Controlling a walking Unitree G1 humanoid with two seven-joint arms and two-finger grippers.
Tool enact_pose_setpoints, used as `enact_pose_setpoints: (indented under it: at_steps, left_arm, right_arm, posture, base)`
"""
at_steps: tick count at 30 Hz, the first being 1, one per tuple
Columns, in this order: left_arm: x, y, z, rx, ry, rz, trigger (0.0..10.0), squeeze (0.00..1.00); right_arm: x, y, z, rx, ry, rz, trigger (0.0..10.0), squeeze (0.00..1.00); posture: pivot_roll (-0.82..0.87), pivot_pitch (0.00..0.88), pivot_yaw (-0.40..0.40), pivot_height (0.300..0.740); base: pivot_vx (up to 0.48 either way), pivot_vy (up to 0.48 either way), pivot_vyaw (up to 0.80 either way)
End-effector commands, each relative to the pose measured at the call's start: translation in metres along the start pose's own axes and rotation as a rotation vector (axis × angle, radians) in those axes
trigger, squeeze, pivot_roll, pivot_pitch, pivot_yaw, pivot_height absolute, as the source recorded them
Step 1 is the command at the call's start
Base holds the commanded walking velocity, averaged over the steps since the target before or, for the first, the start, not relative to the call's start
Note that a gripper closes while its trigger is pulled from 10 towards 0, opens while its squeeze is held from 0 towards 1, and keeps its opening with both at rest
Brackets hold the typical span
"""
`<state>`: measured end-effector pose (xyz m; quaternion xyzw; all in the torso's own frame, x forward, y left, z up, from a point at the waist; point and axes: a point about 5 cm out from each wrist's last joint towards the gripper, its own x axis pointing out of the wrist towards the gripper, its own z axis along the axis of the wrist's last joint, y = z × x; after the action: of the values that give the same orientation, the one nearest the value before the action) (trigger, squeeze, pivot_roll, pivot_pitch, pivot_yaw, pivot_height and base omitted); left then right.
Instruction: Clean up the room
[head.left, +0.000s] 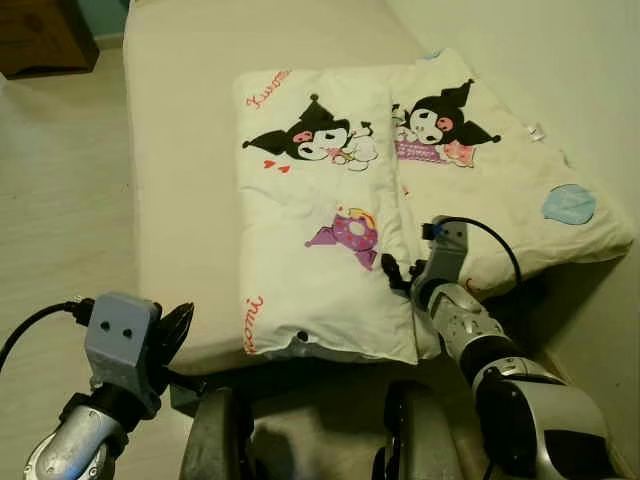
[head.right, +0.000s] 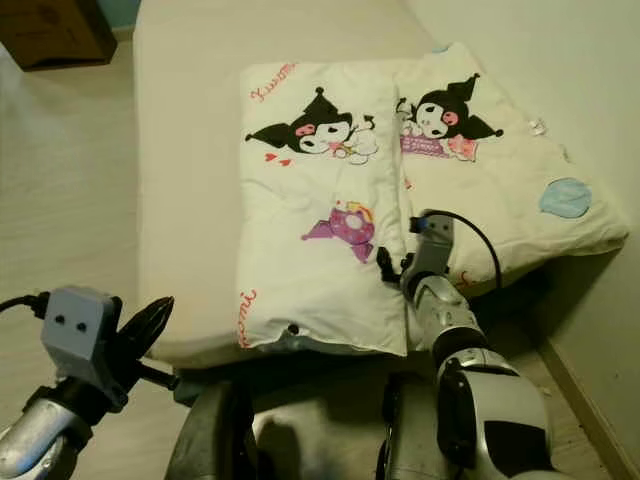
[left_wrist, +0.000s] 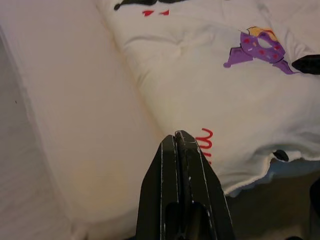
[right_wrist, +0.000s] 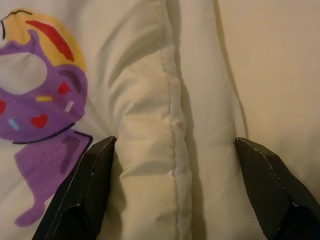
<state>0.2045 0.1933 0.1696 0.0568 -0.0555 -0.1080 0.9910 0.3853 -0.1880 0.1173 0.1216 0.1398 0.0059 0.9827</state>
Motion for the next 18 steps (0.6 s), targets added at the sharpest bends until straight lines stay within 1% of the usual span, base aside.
enact_pose_setpoints:
  at_steps: [1, 5, 6, 8, 9, 18]
  left_arm:
    - [-0.0051, 0.0025, 0.0029, 0.010, 0.020, -0.015, 10.0, 0.00]
    - [-0.0051, 0.0031, 0.0038, 0.010, 0.023, -0.015, 10.0, 0.00]
    - [-0.0042, 0.0034, 0.0042, 0.008, 0.022, -0.012, 10.0, 0.00]
    - [-0.0036, 0.0036, 0.0044, 0.006, 0.021, -0.009, 10.0, 0.00]
    - [-0.0027, 0.0036, 0.0048, 0.006, 0.021, -0.010, 10.0, 0.00]
    - [0.0019, 0.0026, 0.0038, 0.005, 0.026, -0.019, 10.0, 0.00]
  right_arm:
    - [-0.0034, -0.0103, -0.0132, 0.085, 0.048, -0.046, 10.0, 0.00]
    - [-0.0040, -0.0141, -0.0118, 0.164, 0.035, -0.057, 10.0, 0.00]
    - [-0.0040, -0.0143, -0.0110, 0.172, 0.030, -0.053, 2.3, 0.00]
    - [-0.0040, -0.0145, -0.0105, 0.176, 0.027, -0.050, 2.3, 0.00]
    - [-0.0039, -0.0142, -0.0098, 0.180, 0.026, -0.042, 0.0, 0.00]
    - [-0.0032, -0.0101, -0.0089, 0.170, 0.030, 0.004, 0.0, 0.00]
  posture:
    - [0.21, 0.369, 0.013, 0.572]
    - [0.21, 0.359, 0.012, 0.572]
    - [0.21, 0.358, 0.012, 0.572]
    - [0.21, 0.358, 0.012, 0.572]
    - [0.21, 0.358, 0.012, 0.572]
    - [0.19, 0.334, 0.016, 0.572]
  base:
    - [0.000, 0.000, 0.00]
    - [0.000, 0.000, 0.00]
    - [0.000, 0.000, 0.00]
    - [0.000, 0.000, 0.00]
    - [0.000, 0.000, 0.00]
    - [0.000, 0.000, 0.00]
